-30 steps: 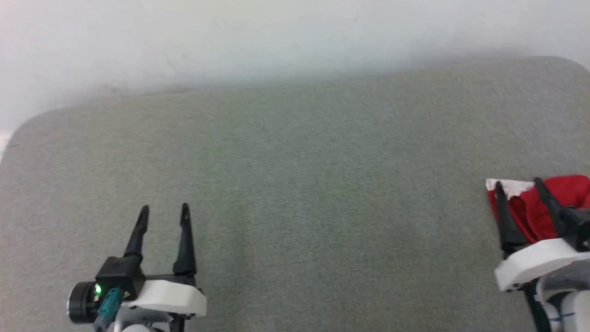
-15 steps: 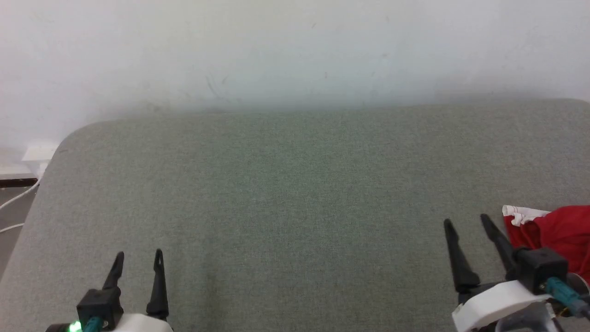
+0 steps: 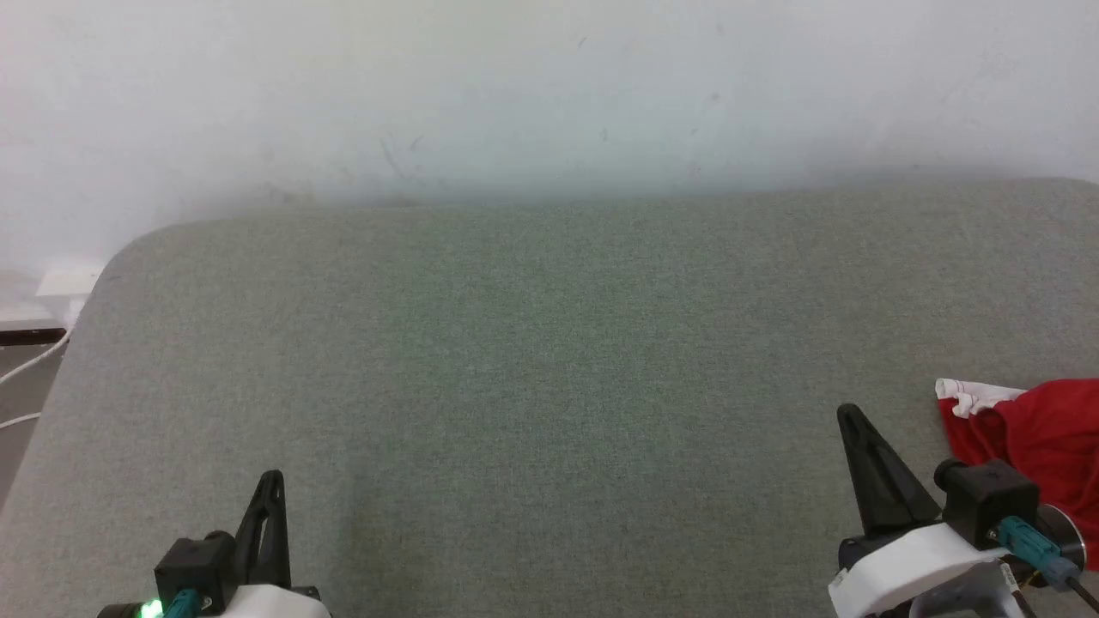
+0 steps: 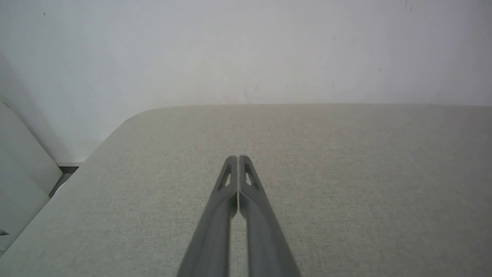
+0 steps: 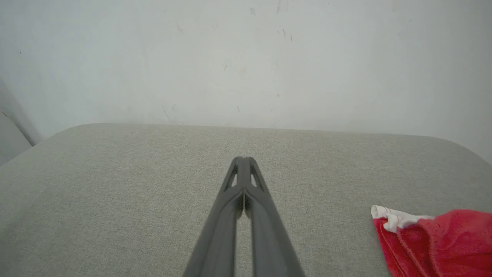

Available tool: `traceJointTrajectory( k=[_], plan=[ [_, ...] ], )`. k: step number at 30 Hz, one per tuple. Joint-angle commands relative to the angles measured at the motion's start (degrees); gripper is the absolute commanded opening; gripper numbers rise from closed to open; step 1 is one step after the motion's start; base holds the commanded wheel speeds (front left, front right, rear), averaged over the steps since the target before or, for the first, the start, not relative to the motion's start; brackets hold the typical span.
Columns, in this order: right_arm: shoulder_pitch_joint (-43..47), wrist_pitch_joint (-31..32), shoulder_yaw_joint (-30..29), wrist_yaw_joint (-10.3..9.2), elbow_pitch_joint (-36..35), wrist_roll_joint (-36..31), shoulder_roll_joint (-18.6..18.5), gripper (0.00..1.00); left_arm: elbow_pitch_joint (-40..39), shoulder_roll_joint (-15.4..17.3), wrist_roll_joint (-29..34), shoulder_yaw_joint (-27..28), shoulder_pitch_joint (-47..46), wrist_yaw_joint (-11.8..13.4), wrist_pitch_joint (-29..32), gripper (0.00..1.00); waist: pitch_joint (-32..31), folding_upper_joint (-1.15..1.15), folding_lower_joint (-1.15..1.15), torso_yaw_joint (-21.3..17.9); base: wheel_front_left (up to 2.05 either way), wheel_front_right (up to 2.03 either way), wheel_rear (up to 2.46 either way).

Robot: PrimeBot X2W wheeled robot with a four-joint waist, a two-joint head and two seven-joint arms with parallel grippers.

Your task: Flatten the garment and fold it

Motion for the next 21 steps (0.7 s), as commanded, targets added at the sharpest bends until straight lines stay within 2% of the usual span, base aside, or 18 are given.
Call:
traceJointTrajectory(
  k=[1,21],
  plan=[
    [-0.3,0.2,-0.1,0.00,0.1,-0.3,0.0,0.00,-0.3,-0.3,0.5,0.0,-0.4,-0.2,0.2,0.00,0.0,0.00,0.00,0.0,0.00,0.00,0.00],
    [-1.2,0.7,-0.4,-0.01,0.5,-1.4,0.1,0.00,-1.7,-1.5,2.1,0.1,-1.3,-0.6,2.3,0.00,-0.1,0.00,0.00,0.1,0.00,0.00,0.00]
  ],
)
